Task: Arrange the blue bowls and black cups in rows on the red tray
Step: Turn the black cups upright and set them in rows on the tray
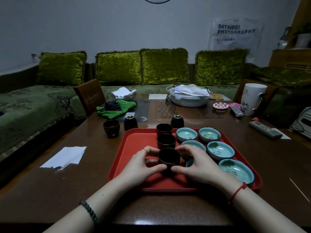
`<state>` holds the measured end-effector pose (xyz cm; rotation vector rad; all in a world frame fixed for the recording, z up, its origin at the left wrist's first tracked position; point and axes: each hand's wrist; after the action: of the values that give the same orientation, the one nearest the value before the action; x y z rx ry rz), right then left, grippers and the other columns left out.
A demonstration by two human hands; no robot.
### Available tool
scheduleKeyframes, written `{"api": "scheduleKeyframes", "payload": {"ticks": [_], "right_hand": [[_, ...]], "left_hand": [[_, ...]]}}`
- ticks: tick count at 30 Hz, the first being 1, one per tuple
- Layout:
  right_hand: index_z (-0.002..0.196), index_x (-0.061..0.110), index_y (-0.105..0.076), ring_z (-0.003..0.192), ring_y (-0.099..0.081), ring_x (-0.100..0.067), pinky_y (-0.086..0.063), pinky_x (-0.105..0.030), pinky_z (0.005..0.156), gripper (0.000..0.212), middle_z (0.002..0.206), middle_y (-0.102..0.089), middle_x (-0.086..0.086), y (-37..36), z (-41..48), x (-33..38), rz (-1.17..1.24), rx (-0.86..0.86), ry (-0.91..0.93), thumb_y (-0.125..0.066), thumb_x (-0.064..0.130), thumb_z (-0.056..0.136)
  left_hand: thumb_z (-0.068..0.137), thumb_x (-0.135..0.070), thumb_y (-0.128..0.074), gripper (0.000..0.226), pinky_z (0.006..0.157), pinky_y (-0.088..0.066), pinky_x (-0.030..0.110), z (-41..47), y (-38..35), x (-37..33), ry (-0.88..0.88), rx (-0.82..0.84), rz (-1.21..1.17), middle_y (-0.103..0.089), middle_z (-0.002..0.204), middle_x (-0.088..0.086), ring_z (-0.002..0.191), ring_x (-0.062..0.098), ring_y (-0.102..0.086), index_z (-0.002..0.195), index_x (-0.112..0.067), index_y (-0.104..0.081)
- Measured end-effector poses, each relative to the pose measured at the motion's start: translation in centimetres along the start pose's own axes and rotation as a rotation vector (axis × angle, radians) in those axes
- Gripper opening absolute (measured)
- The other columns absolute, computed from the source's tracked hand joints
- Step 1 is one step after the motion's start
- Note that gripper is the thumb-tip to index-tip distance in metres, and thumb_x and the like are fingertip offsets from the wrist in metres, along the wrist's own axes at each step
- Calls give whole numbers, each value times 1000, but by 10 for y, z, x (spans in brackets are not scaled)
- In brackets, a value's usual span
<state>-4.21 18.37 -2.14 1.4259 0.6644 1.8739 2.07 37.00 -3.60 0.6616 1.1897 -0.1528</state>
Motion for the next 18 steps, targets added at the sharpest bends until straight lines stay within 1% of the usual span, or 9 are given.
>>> {"api": "scheduleKeyframes", "payload": {"ticks": [2,6,9,11,13,16,17,18], "right_hand": [[112,26,-54,90,-54,2,-39,-1,74,53,98,-56,18,0,0,0,-10,3,4,-77,38,65],[115,26,-53,97,-55,0,-39,-4,77,58,102,-57,17,3,1,-1,-26,31,10,-76,41,64],[118,27,-51,101,-54,0,-41,-12,86,61,107,-57,17,10,3,1,-17,48,25,-75,43,64],[118,28,-52,103,-54,0,-41,-16,90,60,108,-59,15,16,7,5,3,32,50,-75,43,65],[117,27,-53,102,-55,1,-41,-12,87,58,107,-62,12,22,14,11,26,0,83,-75,41,65],[115,28,-53,97,-56,2,-38,-4,81,55,103,-63,9,26,29,26,61,-25,120,-76,35,65],[114,30,-52,96,-56,2,-38,-3,80,55,102,-62,9,26,35,31,60,-25,130,-77,35,65],[115,31,-52,97,-57,0,-38,-6,80,56,102,-62,9,25,43,36,54,-23,140,-77,35,65]], "left_hand": [[71,-16,-75,42,88,-51,20,0,1,0,-4,4,8,-63,112,-5,99,5,-64,107,-16,-55],[69,-20,-76,42,86,-49,14,2,3,1,-14,28,32,-64,111,-6,99,1,-64,106,-18,-55],[69,-25,-77,43,89,-48,14,3,8,0,-34,38,64,-64,110,-7,101,1,-62,106,-23,-55],[68,-30,-76,43,90,-48,16,5,15,-2,-49,27,93,-62,109,-11,102,0,-61,104,-31,-54],[67,-34,-75,44,92,-48,19,8,25,-4,-61,-1,113,-62,108,-10,102,0,-60,104,-34,-52],[68,-31,-74,46,96,-46,26,15,44,-6,-75,-64,143,-62,109,-3,104,3,-59,109,-30,-52],[70,-30,-74,46,97,-46,27,17,52,-7,-76,-87,156,-62,110,-3,105,4,-59,110,-28,-52],[71,-29,-74,47,98,-45,28,19,60,-7,-74,-110,169,-62,111,-2,105,5,-58,112,-27,-52]]}}
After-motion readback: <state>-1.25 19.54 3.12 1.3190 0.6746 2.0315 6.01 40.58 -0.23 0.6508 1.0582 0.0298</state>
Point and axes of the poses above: each hand's wrist, its own z-axis towards the middle knuckle, its own y-axis out of the back of the hand, x = y × z
